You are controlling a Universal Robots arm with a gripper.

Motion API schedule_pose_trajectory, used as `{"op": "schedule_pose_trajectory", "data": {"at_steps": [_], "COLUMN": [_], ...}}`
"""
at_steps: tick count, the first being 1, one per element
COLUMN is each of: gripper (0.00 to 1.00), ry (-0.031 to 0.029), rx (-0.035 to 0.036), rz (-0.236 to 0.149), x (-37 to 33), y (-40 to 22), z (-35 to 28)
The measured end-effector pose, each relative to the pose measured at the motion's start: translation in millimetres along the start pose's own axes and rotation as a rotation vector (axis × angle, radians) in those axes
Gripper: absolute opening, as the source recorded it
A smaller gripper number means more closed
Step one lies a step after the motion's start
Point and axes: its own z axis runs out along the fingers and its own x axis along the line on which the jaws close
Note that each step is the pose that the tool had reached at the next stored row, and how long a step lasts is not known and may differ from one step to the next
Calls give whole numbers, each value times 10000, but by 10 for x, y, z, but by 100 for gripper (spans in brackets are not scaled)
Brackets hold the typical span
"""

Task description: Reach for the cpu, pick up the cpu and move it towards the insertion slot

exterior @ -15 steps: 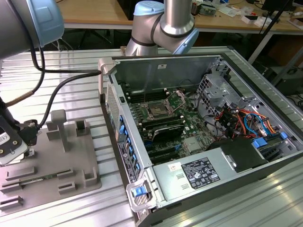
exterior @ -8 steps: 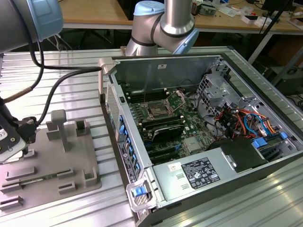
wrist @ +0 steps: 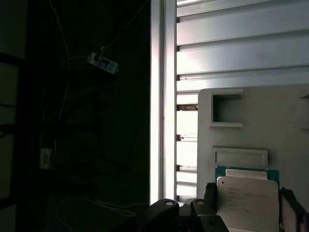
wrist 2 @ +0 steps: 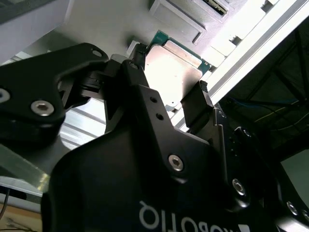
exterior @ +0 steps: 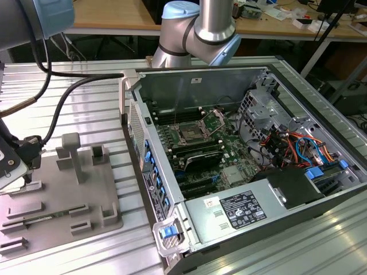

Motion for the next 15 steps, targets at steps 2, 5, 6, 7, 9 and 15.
{"op": "schedule_pose_trajectory", "data": {"at_steps": [2, 5, 6, 7, 9, 15], "gripper": [55, 55, 55, 55, 55, 55], "ry": [1, -2, -1, 1, 1, 1], "rx": [1, -1, -1, 0, 0, 0], "rz": [0, 0, 0, 0, 0, 0], "x": [0, -1, -1, 0, 0, -1], "y": [1, 1, 1, 1, 1, 4], "z": [-26, -31, -32, -34, -36, -93]}}
